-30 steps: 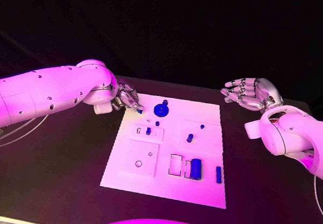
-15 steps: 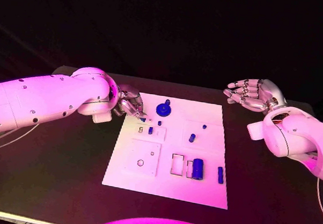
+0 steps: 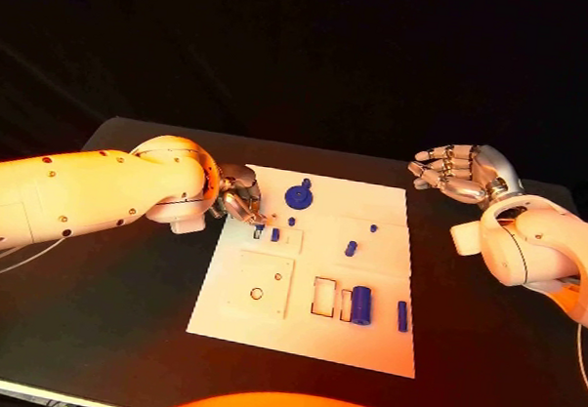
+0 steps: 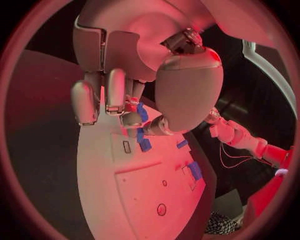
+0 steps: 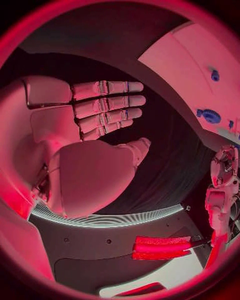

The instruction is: Assemble the parts on the task board

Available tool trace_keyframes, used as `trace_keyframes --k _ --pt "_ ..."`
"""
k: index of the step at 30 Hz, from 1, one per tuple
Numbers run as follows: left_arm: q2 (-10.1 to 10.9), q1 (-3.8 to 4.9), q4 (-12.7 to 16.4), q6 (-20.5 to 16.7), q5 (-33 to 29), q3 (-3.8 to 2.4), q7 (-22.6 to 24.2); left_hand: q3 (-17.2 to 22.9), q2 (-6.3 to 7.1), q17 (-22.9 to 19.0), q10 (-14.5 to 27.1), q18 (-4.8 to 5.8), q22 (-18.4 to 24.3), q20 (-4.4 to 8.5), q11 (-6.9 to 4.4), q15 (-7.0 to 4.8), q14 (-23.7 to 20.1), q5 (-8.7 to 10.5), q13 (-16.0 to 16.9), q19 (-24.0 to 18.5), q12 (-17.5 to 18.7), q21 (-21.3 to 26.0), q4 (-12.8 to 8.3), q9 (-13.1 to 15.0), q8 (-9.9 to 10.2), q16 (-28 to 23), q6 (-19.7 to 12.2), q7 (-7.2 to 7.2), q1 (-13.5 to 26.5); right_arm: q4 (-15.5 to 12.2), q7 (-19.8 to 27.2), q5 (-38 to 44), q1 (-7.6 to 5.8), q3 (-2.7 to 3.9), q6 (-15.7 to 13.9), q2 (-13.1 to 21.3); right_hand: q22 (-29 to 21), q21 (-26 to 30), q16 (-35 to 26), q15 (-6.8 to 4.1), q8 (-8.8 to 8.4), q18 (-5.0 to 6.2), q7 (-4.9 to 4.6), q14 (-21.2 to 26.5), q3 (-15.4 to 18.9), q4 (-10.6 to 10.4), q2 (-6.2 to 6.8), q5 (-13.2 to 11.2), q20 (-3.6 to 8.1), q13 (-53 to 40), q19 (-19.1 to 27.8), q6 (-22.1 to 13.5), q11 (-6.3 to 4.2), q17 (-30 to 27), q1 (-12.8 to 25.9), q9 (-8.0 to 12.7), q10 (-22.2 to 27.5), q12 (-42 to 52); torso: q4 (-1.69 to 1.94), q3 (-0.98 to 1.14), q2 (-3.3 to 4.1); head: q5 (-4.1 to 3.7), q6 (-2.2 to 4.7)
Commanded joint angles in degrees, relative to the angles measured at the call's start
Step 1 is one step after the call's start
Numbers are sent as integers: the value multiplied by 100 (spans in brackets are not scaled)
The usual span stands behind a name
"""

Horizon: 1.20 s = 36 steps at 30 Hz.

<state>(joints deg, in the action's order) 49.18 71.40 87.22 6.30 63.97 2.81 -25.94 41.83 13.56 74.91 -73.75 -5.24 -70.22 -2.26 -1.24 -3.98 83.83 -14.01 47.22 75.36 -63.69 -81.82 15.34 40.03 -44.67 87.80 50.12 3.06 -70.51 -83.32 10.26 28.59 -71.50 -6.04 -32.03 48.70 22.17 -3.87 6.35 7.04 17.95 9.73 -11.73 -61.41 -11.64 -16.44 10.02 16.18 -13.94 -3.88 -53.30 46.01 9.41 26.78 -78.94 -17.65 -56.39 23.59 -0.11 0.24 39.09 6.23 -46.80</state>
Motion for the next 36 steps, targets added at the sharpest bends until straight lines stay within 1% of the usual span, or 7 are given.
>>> trace_keyframes --k 1,6,9,13,18,25,36 --pt "-7 -33 38 -83 159 9 -81 1109 23 1097 -43 81 -14 3 -11 -46 505 -100 17 40 -41 -29 -1106 11 7 33 44 -8 91 0 22 -42 4 1 105 6 -11 5 -4 10 -4 78 -145 -39 5 1 -46 19 6 7 20 45 1 -10 -7 6 -35 -19 6 -3 7 -24 7" --pt "-14 -87 62 -95 166 21 -121 1118 32 1114 -58 83 -25 8 -15 -50 510 -157 40 48 -52 -34 -1127 22 5 41 54 -13 118 -7 13 -54 6 1 133 10 -11 5 -4 10 -4 78 -145 -39 5 1 -46 19 6 7 20 45 1 -10 -7 6 -35 -19 -9 -2 5 9 -3" --pt "-20 -114 47 -107 167 24 -133 1124 37 1120 -71 84 -31 10 -19 -52 511 -193 62 52 -65 -37 -1141 29 3 43 62 -16 135 -14 11 -59 7 1 139 12 -11 5 -4 10 -4 78 -145 -39 5 1 -46 19 6 7 20 45 1 -10 -7 6 -35 -19 -6 -2 2 9 -12" --pt "-32 -180 13 -139 167 28 -155 1129 41 1127 -79 86 -41 12 -21 -54 513 -224 73 58 -70 -42 -1153 35 3 47 68 -18 149 -17 12 -63 9 1 144 18 -17 6 -8 11 -5 77 -146 -38 3 0 -50 20 6 9 22 44 2 -15 -5 8 -33 -21 3 -3 12 1 2" --pt "-45 -224 0 -171 194 28 -169 1129 41 1127 -79 86 -41 12 -21 -54 513 -224 73 58 -70 -42 -1153 35 3 47 68 -18 149 -17 18 -65 9 1 142 24 -18 6 -8 11 -5 77 -146 -37 3 0 -51 20 6 9 23 43 2 -16 -5 8 -33 -22 -2 0 6 5 -14" --pt "-62 -243 -19 -201 293 28 -188 1133 43 1131 -83 86 -41 14 -23 -56 514 -246 75 58 -70 -43 -1161 39 2 48 73 -20 159 -17 24 -65 10 1 140 29 -18 6 -8 11 -5 77 -146 -37 3 0 -51 20 6 9 23 43 2 -16 -5 8 -33 -22 -7 2 5 23 -42" --pt "-44 -256 -3 -357 383 16 -192 1139 37 1137 -88 88 -51 15 -25 -57 516 -258 78 66 -72 -47 -1166 42 1 52 78 -22 165 -16 31 -65 10 0 133 35 -27 7 -13 12 -6 77 -146 -37 -2 -4 -65 21 6 11 25 43 3 -23 2 11 -32 -24 -2 0 8 17 -40"
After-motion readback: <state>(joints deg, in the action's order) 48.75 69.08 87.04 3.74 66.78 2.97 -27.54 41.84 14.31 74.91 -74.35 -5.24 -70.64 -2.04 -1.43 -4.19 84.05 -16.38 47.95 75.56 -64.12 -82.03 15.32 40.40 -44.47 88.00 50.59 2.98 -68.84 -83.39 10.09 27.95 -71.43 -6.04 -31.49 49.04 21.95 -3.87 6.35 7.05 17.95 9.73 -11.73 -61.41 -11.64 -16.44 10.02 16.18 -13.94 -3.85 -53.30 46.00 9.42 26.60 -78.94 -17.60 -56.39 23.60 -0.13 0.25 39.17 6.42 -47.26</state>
